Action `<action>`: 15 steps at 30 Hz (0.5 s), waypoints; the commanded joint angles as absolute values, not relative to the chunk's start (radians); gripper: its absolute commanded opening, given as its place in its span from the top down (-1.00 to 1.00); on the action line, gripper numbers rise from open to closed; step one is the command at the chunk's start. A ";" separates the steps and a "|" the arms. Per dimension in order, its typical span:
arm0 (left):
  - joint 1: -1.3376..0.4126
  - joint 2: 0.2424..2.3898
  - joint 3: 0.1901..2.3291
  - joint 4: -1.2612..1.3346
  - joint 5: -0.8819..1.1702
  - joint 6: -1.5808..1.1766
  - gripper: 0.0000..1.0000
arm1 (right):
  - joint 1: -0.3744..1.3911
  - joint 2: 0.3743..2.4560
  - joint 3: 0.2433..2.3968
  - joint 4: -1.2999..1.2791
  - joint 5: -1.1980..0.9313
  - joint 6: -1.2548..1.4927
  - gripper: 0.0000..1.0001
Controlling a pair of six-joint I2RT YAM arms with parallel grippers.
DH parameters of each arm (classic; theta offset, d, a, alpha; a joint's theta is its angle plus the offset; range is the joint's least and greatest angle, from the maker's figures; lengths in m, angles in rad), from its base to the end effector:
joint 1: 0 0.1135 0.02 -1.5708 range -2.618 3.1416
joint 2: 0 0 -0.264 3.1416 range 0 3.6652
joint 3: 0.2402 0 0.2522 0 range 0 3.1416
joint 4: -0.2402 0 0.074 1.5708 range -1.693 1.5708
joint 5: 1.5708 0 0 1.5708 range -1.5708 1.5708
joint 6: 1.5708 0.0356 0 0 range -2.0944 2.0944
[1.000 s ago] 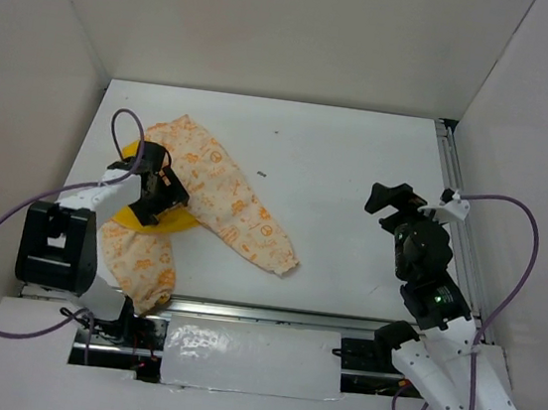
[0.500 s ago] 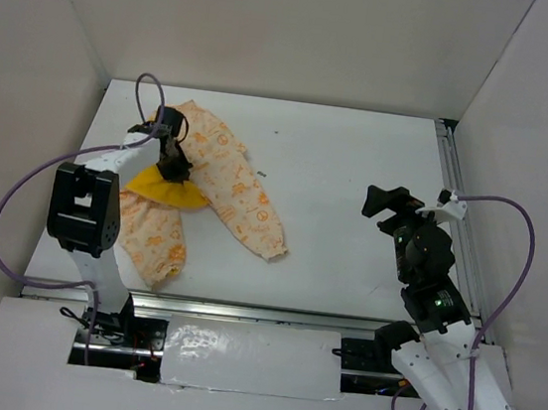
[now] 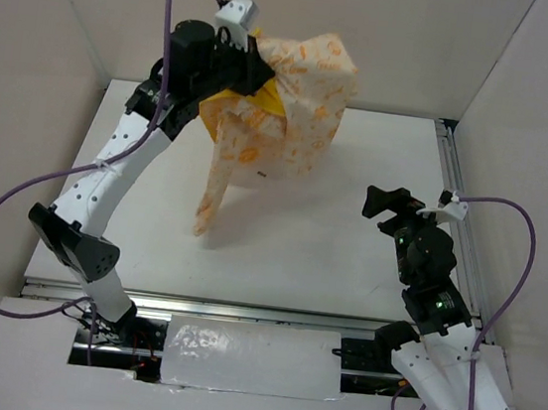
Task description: Zip up the jacket
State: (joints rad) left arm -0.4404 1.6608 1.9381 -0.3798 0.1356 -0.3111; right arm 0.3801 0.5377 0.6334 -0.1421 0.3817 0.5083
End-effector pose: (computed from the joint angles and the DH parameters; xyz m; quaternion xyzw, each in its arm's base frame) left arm 0.3341 -0.1628 0.4900 0.0932 0.7362 -0.2921 0.6033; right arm 0.1333 0.0390 0.3269 0.1762 0.7003 0.1675 0.6711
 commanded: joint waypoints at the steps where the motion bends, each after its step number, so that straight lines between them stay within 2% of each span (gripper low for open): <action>1: -0.445 1.710 2.175 -0.204 0.084 -0.135 1.00 | 0.371 0.538 0.646 -0.110 0.374 0.515 -1.00; 3: -0.443 1.765 2.380 -0.189 0.093 -0.097 1.00 | 0.370 0.540 0.653 -0.110 0.364 0.517 -0.99; 8: -0.442 1.879 2.500 0.024 0.186 -0.043 1.00 | 0.371 0.531 0.661 -0.118 0.312 0.531 -0.99; 10: -0.436 1.901 2.496 0.055 0.192 -0.086 1.00 | 0.371 0.520 0.653 -0.121 0.302 0.532 -0.99; 13: -0.429 1.869 2.345 0.019 0.262 -0.132 1.00 | 0.371 0.503 0.647 -0.140 0.330 0.528 -0.99; 14: -0.436 1.850 2.294 0.003 0.302 -0.130 0.97 | 0.371 0.494 0.646 -0.146 0.334 0.526 -1.00; 15: -0.458 1.801 2.167 -0.058 0.314 -0.123 0.84 | 0.370 0.486 0.650 -0.158 0.350 0.531 -0.99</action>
State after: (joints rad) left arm -0.4339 1.8652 2.3463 -0.0750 0.2165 -0.1326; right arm 0.3748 0.5125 0.6334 -0.1513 0.3252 0.5270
